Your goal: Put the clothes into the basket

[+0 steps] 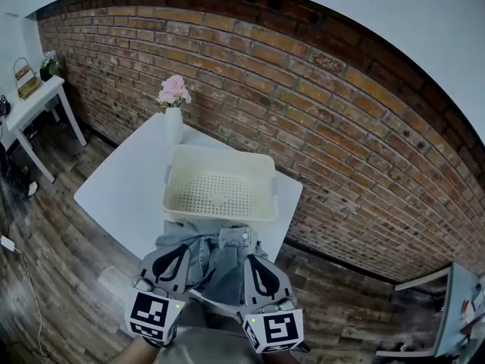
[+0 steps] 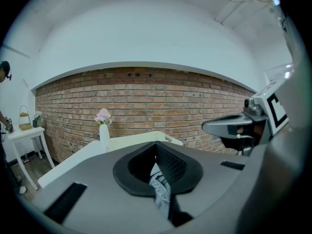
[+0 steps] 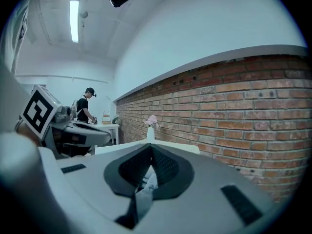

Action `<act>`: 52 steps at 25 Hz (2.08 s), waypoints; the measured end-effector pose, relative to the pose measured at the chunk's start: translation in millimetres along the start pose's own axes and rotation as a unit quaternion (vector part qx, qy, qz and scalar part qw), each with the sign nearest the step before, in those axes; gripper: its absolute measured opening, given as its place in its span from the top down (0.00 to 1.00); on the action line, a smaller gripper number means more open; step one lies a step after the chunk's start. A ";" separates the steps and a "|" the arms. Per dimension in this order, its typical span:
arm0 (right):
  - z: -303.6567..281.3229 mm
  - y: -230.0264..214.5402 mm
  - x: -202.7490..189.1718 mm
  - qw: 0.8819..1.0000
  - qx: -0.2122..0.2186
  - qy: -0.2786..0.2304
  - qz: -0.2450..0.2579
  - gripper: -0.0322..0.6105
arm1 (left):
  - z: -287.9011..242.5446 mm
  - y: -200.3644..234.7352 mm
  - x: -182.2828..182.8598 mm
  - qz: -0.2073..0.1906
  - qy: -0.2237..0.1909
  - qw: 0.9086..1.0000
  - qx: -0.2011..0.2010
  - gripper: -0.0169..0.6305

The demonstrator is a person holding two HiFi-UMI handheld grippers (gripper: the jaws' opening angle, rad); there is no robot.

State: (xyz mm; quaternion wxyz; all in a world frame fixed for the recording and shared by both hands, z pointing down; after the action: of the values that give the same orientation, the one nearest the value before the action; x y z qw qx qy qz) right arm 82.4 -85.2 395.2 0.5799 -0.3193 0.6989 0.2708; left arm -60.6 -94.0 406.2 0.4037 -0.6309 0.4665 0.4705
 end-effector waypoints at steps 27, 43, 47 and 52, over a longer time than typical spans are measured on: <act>4.3 -28.7 -93.3 0.992 -0.050 0.105 -0.056 0.57 | -46.6 24.8 -110.8 0.011 0.184 0.978 -0.093 0.60; 4.4 -43.9 -174.4 0.966 -0.032 0.225 -0.125 0.16 | -69.3 42.7 -168.7 -0.019 0.289 0.954 -0.076 0.27; 3.3 -47.7 -200.2 0.951 -0.029 0.257 -0.167 0.14 | -73.9 42.8 -188.6 -0.011 0.326 0.942 -0.071 0.21; -1.9 -51.8 -224.1 0.934 -0.023 0.283 -0.217 0.12 | -81.5 38.9 -213.0 -0.003 0.366 0.926 -0.088 0.17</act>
State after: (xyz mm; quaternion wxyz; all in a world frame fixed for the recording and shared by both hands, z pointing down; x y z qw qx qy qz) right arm 148.3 -90.6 615.5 0.3949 -0.5398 0.7416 0.0533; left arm -106.5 -136.1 629.0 0.1488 -0.7940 0.5363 0.2446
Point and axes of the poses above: the fingertips, and each gripper's own axes: z backward along the fingers, y to its left, x out of its top, the point moved 2 cm from there along z, backward along the fingers, and after that the axes turned 13 degrees about x, right-handed, at the moved point
